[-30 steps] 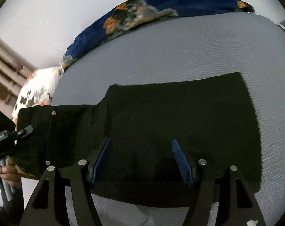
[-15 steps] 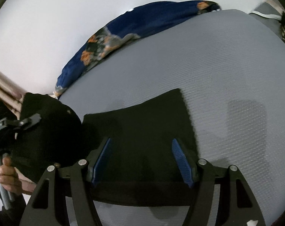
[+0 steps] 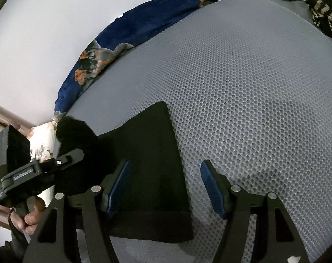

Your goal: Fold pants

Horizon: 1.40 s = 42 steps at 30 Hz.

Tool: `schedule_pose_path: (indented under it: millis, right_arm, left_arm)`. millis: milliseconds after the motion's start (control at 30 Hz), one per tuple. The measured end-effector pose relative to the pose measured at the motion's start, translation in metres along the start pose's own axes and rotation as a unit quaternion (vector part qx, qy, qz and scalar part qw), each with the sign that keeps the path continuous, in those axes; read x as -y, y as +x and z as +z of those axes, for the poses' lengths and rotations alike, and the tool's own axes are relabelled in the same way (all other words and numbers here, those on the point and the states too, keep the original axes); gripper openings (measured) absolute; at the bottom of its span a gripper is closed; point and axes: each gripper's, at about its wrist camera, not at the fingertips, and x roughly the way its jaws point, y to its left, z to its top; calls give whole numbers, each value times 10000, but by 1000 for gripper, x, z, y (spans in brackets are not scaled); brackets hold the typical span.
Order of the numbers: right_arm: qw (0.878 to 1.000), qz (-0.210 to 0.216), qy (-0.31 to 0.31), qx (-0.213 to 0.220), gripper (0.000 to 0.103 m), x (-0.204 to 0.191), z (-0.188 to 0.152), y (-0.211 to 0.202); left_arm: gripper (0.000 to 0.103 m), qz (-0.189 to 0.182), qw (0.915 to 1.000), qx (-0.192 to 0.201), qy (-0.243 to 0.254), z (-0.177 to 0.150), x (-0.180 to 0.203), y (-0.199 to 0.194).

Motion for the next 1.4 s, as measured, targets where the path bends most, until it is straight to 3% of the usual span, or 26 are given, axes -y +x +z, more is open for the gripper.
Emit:
schedule_pose_path:
  millis: [100, 267, 367, 500, 767, 933, 1000, 1100, 1400]
  right_arm:
    - [10000, 81, -23, -47, 64, -4, 6, 4]
    - [9981, 527, -125, -299, 65, -10, 14, 14]
    - [9947, 810, -311, -558, 65, -18, 17, 23]
    - [9833, 1277, -768, -1047, 65, -34, 22, 42]
    - [9731, 1198, -1230, -1539, 64, -44, 35, 77]
    - [9697, 1451, -1188, -1564, 62, -48, 43, 90]
    - [9683, 1547, -1148, -1589, 49, -50, 47, 96]
    - [9657, 1651, -1138, -1648, 45, -53, 51, 104]
    - [9604, 1769, -1326, -1695, 39, -67, 53, 114]
  left_arm:
    - [63, -180, 9995, 91, 250, -1, 9, -4]
    - [68, -76, 9966, 364, 738, -8, 11, -34]
    - [68, 272, 9952, 591, 738, -13, -10, -56]
    - [69, 654, 9952, 683, 263, -21, -55, -79]
    - [69, 1367, 9876, 729, -257, -37, -114, -92]
    - [69, 1437, 9877, 520, -325, -44, -119, -76]
    - [68, 1439, 9877, 521, -320, -47, -118, -74]
    - [69, 1428, 9879, 526, -300, -49, -116, -73]
    - [69, 1510, 9868, 475, -338, -49, -115, -66]
